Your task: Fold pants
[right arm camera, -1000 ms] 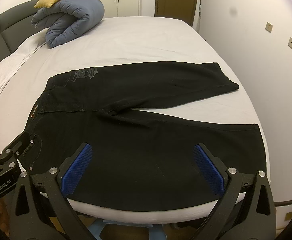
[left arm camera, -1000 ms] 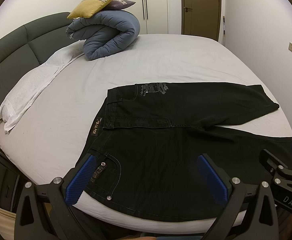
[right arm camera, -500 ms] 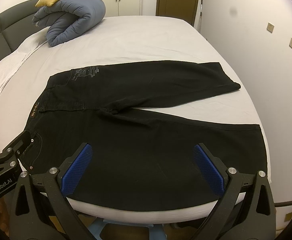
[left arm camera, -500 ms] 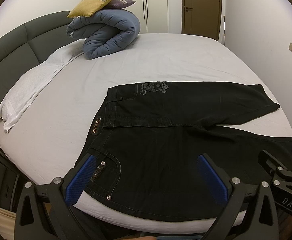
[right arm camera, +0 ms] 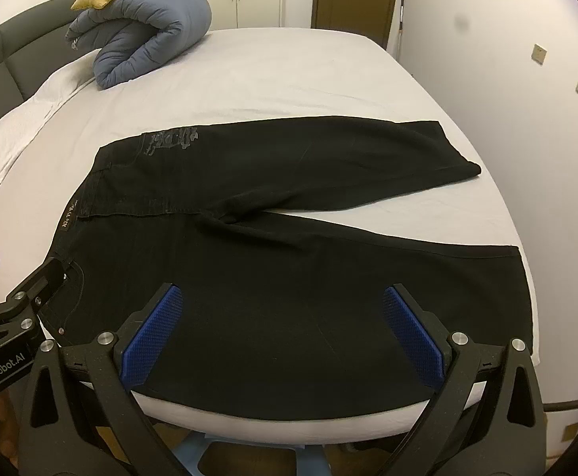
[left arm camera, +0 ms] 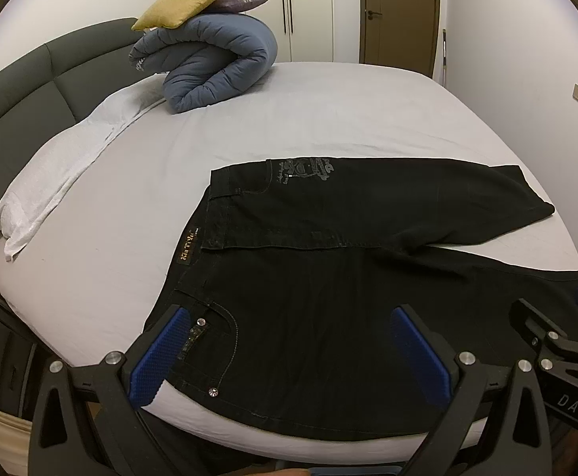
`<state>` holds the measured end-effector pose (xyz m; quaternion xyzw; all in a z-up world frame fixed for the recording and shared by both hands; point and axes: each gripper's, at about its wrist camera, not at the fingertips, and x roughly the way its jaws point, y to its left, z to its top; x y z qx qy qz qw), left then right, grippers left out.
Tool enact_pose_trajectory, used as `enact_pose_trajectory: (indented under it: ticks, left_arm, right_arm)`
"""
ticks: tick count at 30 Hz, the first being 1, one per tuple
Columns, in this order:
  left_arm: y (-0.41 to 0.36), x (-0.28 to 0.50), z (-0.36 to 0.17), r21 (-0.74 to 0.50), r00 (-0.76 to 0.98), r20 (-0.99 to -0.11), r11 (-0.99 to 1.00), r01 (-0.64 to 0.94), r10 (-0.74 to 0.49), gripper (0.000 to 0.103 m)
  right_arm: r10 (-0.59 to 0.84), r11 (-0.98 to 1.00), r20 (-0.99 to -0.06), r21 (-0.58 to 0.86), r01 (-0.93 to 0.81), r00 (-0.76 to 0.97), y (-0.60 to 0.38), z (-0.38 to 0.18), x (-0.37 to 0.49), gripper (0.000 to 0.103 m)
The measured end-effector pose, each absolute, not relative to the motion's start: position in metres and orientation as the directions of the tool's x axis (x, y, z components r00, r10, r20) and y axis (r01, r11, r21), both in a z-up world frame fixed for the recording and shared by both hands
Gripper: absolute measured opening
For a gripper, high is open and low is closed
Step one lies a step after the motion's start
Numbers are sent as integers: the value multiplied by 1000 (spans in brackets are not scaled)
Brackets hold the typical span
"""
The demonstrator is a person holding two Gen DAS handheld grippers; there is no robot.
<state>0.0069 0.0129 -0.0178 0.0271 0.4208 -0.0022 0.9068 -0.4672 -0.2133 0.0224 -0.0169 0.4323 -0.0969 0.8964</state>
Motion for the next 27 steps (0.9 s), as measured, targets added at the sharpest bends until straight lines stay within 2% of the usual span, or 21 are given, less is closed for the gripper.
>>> enact_pose_trajectory:
  ticks: [10, 15, 17, 19, 20, 23, 25, 27]
  left_arm:
    - [17, 23, -26, 19, 634, -773, 998, 54, -19, 103]
    - [22, 53, -33, -23, 602, -794, 993, 112, -87, 103]
    - [26, 74, -41, -68, 541, -828, 984, 166, -148, 103]
    - [31, 94, -47, -152, 502, -826, 959, 239, -256, 103]
    - [34, 104, -49, -157, 487, -831, 954, 255, -267, 103]
    - [43, 139, -55, -62, 476, -858, 958, 279, -194, 103]
    - [59, 173, -58, -62, 466, -864, 960, 275, -189, 103]
    - [79, 214, -57, -54, 490, -852, 961, 271, -186, 103]
  right_arm:
    - [-186, 982, -786, -127, 141, 590, -212, 14, -450, 103]
    - [-160, 987, -798, -127, 97, 581, -210, 7, -427, 103]
    - [-118, 993, -803, -106, 55, 584, -212, 6, -414, 103]
    - [-61, 997, -807, -77, -3, 588, -214, 6, -397, 103]
    - [-26, 997, -804, -61, -39, 594, -215, 7, -387, 103]
    - [84, 987, -789, -17, -159, 608, -220, 13, -352, 103]
    - [131, 975, -783, -8, -221, 608, -224, 16, -327, 103]
    - [182, 959, -772, 3, -283, 609, -229, 19, -302, 95]
